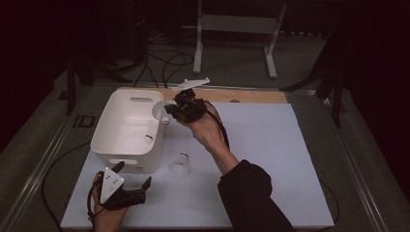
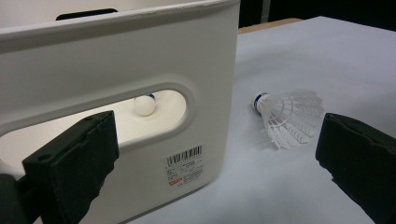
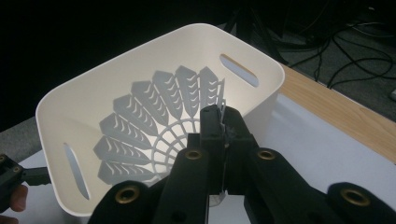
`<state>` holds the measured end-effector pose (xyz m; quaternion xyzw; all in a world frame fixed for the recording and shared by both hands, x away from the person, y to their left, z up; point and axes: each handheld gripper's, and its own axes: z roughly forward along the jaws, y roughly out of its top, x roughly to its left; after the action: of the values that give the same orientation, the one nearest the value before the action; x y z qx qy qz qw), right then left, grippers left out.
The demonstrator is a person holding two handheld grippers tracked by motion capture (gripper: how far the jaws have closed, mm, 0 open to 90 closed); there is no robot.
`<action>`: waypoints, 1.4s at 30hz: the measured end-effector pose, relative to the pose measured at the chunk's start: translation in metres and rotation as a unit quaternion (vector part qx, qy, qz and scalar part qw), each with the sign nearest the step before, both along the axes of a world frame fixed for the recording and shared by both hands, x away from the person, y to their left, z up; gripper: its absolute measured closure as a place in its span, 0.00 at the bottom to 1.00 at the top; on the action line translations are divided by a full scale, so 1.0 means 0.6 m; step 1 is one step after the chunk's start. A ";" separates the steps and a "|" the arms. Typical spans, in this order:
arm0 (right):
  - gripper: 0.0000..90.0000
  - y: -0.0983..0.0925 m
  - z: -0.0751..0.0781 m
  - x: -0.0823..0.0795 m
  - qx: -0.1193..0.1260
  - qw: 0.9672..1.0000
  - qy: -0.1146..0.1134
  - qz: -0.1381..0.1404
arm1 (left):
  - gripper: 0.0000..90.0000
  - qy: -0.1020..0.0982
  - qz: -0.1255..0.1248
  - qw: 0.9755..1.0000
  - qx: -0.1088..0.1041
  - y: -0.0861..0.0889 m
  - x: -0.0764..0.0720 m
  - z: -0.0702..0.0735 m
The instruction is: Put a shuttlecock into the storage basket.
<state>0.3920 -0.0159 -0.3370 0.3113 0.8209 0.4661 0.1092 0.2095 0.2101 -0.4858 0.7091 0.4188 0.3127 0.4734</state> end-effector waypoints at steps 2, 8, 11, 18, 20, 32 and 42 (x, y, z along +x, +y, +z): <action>0.99 0.005 0.001 0.000 0.000 1.000 -0.002 0.003 | 0.00 0.000 0.000 1.000 0.000 0.000 0.000 0.000; 0.99 0.015 0.000 -0.001 -0.002 1.000 -0.003 0.006 | 0.00 -0.001 0.000 1.000 -0.001 0.000 0.000 0.000; 0.99 0.020 -0.002 -0.002 -0.002 1.000 -0.003 0.009 | 0.00 0.000 0.000 1.000 0.000 0.000 0.000 0.000; 0.99 0.032 -0.004 -0.004 -0.001 1.000 -0.003 0.012 | 0.00 0.000 0.000 1.000 0.000 0.000 0.000 0.000; 0.99 0.036 -0.004 -0.005 -0.001 1.000 -0.004 0.014 | 0.00 0.000 0.000 1.000 -0.001 0.000 0.000 0.000; 0.99 0.056 -0.008 -0.009 -0.003 1.000 -0.003 0.021 | 0.00 -0.001 0.000 1.000 0.000 0.001 0.000 0.001; 0.99 0.069 -0.012 -0.012 -0.006 1.000 -0.002 0.025 | 0.00 -0.001 0.000 1.000 -0.001 0.001 0.000 0.001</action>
<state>0.3850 0.0253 -0.3441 0.2891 0.8311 0.4643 0.1009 0.2092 0.2110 -0.4854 0.7083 0.4187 0.3130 0.4743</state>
